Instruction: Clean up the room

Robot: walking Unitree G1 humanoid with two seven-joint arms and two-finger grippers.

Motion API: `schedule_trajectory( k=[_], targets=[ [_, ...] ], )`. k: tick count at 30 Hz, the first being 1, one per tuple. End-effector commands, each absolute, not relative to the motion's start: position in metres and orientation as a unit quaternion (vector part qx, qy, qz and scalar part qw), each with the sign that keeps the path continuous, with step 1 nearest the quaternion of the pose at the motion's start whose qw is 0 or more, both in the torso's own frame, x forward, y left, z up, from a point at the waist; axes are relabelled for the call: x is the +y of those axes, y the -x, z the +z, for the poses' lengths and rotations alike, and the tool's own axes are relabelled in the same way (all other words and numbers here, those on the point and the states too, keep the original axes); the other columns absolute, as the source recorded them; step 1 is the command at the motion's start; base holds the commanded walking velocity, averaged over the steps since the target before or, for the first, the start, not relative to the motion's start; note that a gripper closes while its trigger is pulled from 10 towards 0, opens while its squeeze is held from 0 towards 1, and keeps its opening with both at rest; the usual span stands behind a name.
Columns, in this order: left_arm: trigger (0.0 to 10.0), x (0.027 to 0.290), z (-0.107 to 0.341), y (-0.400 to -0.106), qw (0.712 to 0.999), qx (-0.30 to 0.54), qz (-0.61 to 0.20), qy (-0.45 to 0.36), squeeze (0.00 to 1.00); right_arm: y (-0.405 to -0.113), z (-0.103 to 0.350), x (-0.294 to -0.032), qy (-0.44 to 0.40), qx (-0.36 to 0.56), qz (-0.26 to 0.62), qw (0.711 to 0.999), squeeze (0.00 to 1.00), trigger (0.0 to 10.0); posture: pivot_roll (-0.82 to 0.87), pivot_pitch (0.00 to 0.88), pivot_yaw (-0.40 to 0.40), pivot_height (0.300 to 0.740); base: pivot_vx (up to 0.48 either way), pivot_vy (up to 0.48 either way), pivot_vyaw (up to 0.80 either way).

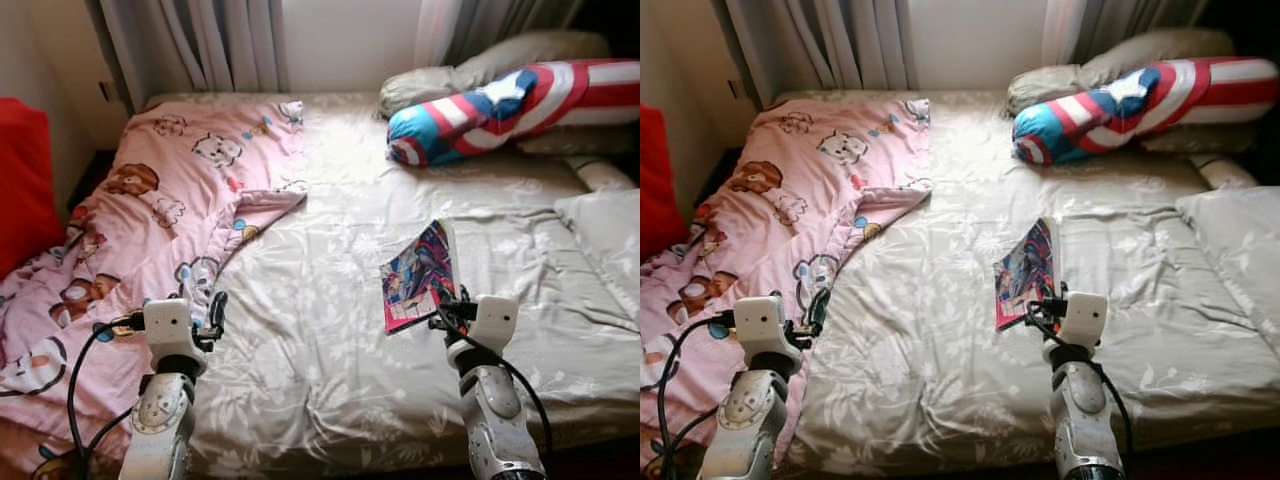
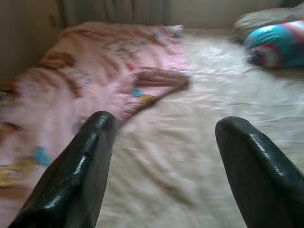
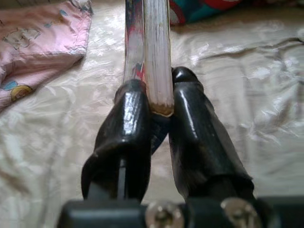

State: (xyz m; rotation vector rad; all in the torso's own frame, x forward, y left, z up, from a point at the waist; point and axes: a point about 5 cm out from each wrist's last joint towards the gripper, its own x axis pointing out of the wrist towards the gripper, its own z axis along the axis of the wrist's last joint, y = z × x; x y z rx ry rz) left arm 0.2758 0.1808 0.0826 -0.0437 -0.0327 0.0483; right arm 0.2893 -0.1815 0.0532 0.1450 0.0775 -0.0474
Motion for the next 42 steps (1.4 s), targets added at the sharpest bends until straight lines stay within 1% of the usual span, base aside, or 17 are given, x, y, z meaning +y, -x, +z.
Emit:
schedule_trajectory(
  k=[1,22,28,31,42],
  targets=[
    [10.0,0.1874,0.0821,-0.2743,0.999,-0.012,0.029,0.009,0.00,-0.2960,0.0678,-0.1800,-0.072,0.004,-0.020,0.997,0.00,10.0,-0.04,0.113,-0.032,0.726,0.000,-0.330,0.00],
    [10.0,0.1855,0.0824,-0.2769,1.000,-0.012,0.021,0.010,0.00,-0.2977,0.0682,-0.1750,-0.049,0.002,0.000,0.999,0.00,10.0,-0.04,0.079,-0.020,0.726,0.000,-0.342,0.00],
    [10.0,0.1855,0.0831,-0.2773,1.000,-0.013,0.021,0.010,0.00,-0.2983,0.0688,-0.1736,-0.041,0.000,0.005,0.999,0.00,10.0,-0.04,0.083,-0.019,0.726,0.000,-0.344,0.72],
    [10.0,0.1856,0.0835,-0.2775,1.000,-0.013,0.021,0.011,0.00,-0.2975,0.0681,-0.1735,-0.047,0.002,0.000,0.999,0.00,10.0,-0.04,0.089,-0.019,0.726,0.000,-0.345,0.00],
    [10.0,0.1863,0.0825,-0.2770,1.000,-0.008,0.020,0.012,0.00,-0.2972,0.0679,-0.1789,-0.051,0.002,-0.017,0.999,0.00,10.0,-0.05,0.121,-0.019,0.726,0.000,0.000,0.00]
  ],
)
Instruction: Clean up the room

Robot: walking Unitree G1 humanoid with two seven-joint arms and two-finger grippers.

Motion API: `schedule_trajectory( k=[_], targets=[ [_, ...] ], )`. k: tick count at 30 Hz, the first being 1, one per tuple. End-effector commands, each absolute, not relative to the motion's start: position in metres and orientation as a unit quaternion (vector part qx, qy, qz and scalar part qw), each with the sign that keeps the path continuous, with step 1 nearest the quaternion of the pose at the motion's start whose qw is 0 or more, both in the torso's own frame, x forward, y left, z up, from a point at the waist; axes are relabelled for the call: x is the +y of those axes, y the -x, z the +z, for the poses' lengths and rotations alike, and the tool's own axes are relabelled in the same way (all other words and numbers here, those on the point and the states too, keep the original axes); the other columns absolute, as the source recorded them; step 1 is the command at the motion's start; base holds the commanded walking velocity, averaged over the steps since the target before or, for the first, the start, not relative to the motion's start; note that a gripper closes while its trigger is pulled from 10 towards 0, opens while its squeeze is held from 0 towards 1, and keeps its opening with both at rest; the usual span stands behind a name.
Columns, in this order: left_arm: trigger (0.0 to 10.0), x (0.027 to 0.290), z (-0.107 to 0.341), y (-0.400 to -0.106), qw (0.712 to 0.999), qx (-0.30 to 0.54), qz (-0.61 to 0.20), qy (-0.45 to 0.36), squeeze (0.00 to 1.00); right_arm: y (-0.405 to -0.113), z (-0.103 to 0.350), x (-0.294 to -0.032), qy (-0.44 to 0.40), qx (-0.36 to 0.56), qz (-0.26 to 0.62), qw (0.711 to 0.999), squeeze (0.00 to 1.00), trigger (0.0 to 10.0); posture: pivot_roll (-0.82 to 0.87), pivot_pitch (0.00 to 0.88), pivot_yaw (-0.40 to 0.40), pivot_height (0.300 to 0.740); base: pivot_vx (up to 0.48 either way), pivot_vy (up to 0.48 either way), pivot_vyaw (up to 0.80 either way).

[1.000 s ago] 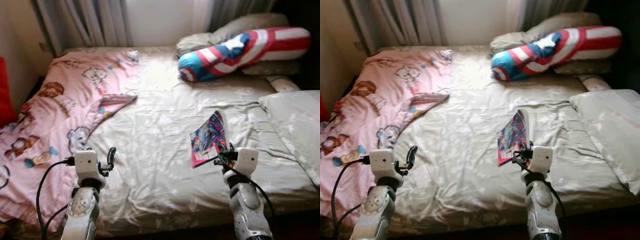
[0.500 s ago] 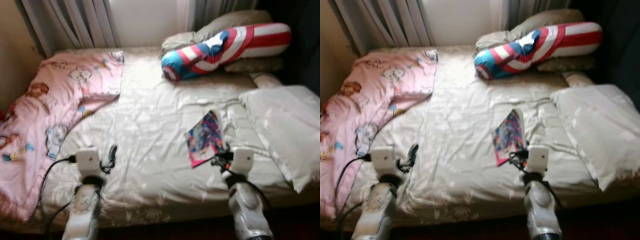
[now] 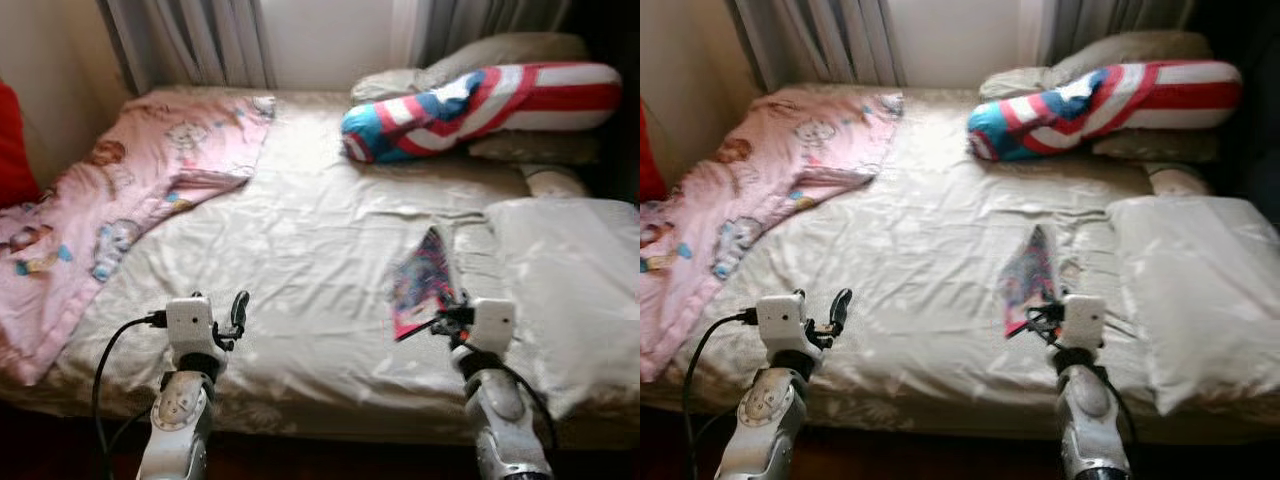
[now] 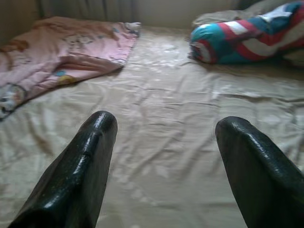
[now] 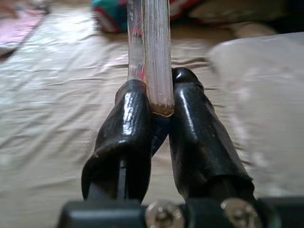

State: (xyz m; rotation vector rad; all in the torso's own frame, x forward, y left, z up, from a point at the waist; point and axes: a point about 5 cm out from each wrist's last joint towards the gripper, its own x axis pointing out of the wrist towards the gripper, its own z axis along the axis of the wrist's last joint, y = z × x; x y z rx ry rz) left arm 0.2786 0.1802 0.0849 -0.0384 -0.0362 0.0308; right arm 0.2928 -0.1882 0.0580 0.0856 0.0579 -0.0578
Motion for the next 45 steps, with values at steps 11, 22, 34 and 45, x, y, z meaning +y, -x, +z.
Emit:
schedule_trajectory(
  k=[11,22,34,45],
  targets=[
    [10.0,0.1856,0.0819,-0.2766,1.000,-0.008,0.020,0.011,0.00,-0.2979,0.0663,-0.1802,-0.059,0.012,-0.022,0.998,0.00,10.0,-0.05,0.103,-0.017,0.726,0.000,-0.047,-0.29],
    [10.0,0.1858,0.0830,-0.2782,1.000,-0.010,0.020,0.013,0.00,-0.2994,0.0679,-0.1787,-0.053,0.005,-0.023,0.998,0.00,10.0,-0.05,0.107,-0.016,0.726,0.000,0.000,-0.56],
    [10.0,0.1864,0.0824,-0.2770,1.000,-0.007,0.020,0.014,0.00,-0.2987,0.0676,-0.1792,-0.052,0.004,-0.023,0.998,0.00,10.0,-0.04,0.119,-0.017,0.726,0.064,0.000,0.00],
    [10.0,0.1861,0.0851,-0.2788,1.000,-0.012,0.017,0.016,0.00,-0.3029,0.0710,-0.1777,-0.053,0.000,-0.022,0.998,0.00,10.0,-0.03,0.128,-0.013,0.726,0.353,0.000,0.00]
  ],
)
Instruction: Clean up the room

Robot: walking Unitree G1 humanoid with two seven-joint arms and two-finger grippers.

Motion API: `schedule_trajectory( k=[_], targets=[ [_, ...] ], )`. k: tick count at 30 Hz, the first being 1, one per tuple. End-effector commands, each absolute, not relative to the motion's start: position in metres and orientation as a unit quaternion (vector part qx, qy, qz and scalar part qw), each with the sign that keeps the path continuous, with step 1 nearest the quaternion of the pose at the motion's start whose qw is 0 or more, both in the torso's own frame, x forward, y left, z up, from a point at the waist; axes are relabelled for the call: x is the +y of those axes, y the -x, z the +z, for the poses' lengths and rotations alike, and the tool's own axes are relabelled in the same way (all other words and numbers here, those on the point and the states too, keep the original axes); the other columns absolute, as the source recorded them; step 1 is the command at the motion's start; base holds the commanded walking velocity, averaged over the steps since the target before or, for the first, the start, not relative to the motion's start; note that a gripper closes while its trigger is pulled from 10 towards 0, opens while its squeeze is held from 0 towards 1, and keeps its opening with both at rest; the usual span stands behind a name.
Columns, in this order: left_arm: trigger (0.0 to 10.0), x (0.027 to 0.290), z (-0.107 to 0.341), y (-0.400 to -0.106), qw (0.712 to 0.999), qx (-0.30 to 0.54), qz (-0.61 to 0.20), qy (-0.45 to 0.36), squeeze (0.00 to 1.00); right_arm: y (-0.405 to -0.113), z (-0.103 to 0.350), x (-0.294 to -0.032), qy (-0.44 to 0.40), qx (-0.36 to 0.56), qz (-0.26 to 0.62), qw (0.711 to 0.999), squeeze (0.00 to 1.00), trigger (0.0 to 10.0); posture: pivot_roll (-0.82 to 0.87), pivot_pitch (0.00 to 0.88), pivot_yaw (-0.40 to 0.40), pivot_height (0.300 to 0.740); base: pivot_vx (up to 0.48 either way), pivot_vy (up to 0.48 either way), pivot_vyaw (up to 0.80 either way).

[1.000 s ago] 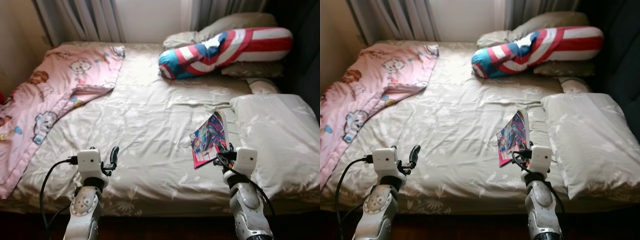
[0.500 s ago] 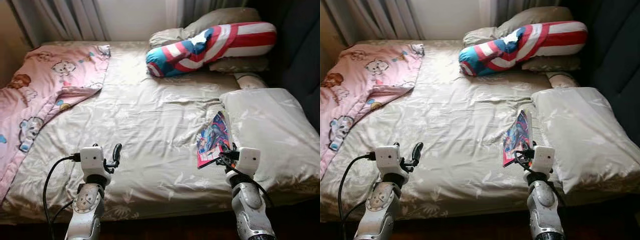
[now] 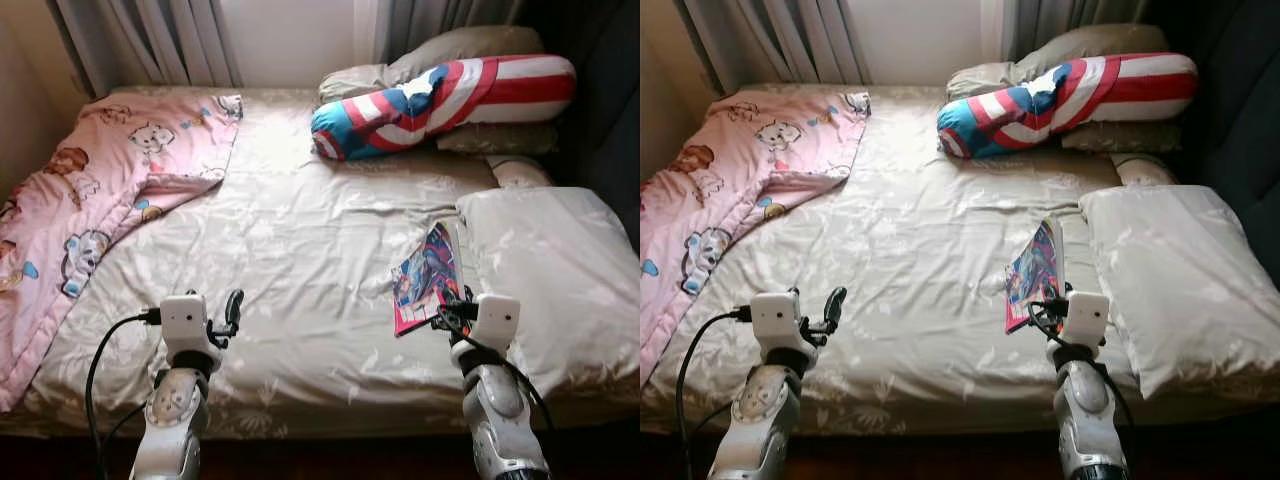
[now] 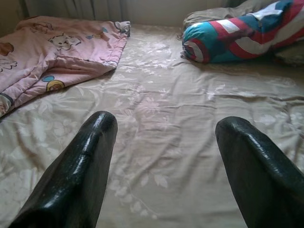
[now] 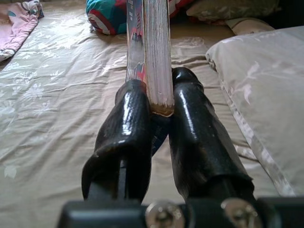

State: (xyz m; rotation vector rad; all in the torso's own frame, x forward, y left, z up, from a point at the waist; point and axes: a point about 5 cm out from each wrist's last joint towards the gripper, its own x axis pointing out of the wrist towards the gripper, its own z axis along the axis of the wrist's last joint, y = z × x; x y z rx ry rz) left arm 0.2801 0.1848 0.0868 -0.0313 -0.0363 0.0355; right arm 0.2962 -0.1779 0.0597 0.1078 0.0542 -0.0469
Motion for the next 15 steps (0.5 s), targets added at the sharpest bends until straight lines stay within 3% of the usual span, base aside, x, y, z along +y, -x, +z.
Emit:
schedule_trajectory(
  k=[1,8,15],
  targets=[
    [10.0,0.1862,0.0852,-0.2786,1.000,-0.012,0.017,0.016,0.00,-0.3030,0.0711,-0.1778,-0.053,0.000,-0.022,0.998,0.00,10.0,-0.03,0.128,-0.013,0.726,0.375,0.000,0.00],
    [10.0,0.1870,0.0863,-0.2791,1.000,-0.014,0.018,0.017,0.00,-0.3039,0.0719,-0.1773,-0.054,-0.002,-0.021,0.998,0.00,10.0,-0.03,0.122,-0.015,0.726,0.380,0.000,0.00],
    [10.0,0.1860,0.0877,-0.2787,0.999,-0.020,0.017,0.022,0.00,-0.3051,0.0732,-0.1797,-0.051,-0.004,-0.022,0.998,0.00,10.0,-0.04,0.111,-0.016,0.726,0.000,0.000,0.00]
  ],
)
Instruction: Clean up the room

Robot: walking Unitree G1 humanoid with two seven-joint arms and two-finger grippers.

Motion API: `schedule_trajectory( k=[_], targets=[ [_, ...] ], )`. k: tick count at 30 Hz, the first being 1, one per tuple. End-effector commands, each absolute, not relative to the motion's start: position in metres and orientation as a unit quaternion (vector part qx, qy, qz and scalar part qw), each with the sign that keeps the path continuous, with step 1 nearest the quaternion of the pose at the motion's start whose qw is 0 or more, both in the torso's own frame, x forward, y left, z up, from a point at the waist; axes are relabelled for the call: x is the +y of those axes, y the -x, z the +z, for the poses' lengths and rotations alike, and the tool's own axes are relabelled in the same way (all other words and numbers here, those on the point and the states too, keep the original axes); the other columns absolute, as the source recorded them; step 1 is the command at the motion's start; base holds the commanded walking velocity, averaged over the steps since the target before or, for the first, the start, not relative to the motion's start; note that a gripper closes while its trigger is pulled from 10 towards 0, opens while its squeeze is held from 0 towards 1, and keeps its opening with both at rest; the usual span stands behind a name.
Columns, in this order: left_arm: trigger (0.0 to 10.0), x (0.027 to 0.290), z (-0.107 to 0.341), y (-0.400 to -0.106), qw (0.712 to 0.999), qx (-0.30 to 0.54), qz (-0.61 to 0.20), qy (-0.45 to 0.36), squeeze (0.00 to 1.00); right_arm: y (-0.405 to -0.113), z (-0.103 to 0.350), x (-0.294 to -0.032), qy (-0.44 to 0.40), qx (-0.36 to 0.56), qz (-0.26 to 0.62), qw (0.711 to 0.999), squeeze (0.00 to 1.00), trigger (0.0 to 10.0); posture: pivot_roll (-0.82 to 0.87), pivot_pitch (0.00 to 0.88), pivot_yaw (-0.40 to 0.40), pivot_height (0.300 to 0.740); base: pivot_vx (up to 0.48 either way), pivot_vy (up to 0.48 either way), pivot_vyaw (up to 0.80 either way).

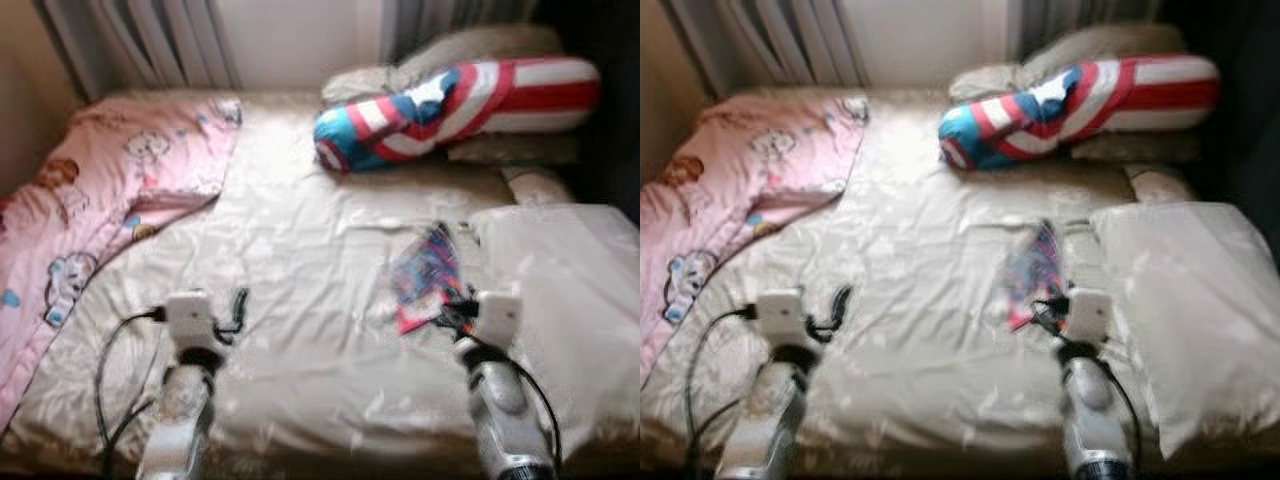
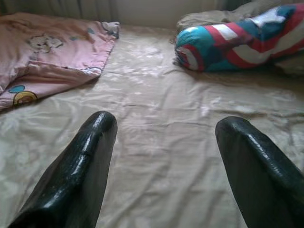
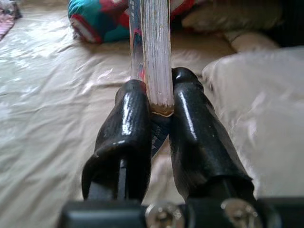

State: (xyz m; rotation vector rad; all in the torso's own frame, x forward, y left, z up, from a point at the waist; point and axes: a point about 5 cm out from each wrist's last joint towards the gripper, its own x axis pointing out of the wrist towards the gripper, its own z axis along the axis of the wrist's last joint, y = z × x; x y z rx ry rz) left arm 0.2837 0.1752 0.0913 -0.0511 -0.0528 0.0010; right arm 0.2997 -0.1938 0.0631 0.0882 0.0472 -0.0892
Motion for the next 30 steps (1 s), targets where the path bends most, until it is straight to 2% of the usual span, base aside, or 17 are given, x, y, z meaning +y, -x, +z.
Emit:
schedule_trajectory(
  k=[1,21,27,30],
  targets=[
    [10.0,0.1861,0.0876,-0.2786,0.999,-0.020,0.017,0.022,0.00,-0.3054,0.0734,-0.1798,-0.051,-0.004,-0.022,0.998,0.00,10.0,-0.04,0.111,-0.016,0.726,0.000,0.000,0.00],
    [10.0,0.1875,0.0871,-0.2772,0.999,-0.019,0.017,0.021,0.00,-0.3054,0.0693,-0.1809,-0.044,0.010,-0.035,0.998,0.00,10.0,-0.04,0.114,-0.013,0.726,0.000,0.000,0.00],
    [10.0,0.1890,0.0859,-0.2761,1.000,-0.015,0.018,0.019,0.00,-0.3043,0.0670,-0.1795,-0.043,0.016,-0.035,0.998,0.00,10.0,-0.04,0.122,-0.009,0.686,0.000,0.000,0.00],
    [10.0,0.1888,0.0856,-0.2756,1.000,-0.014,0.017,0.019,0.00,-0.3025,0.0679,-0.1788,-0.047,0.007,-0.032,0.998,0.00,10.0,-0.04,0.126,-0.008,0.681,0.000,0.000,0.00]
  ],
)
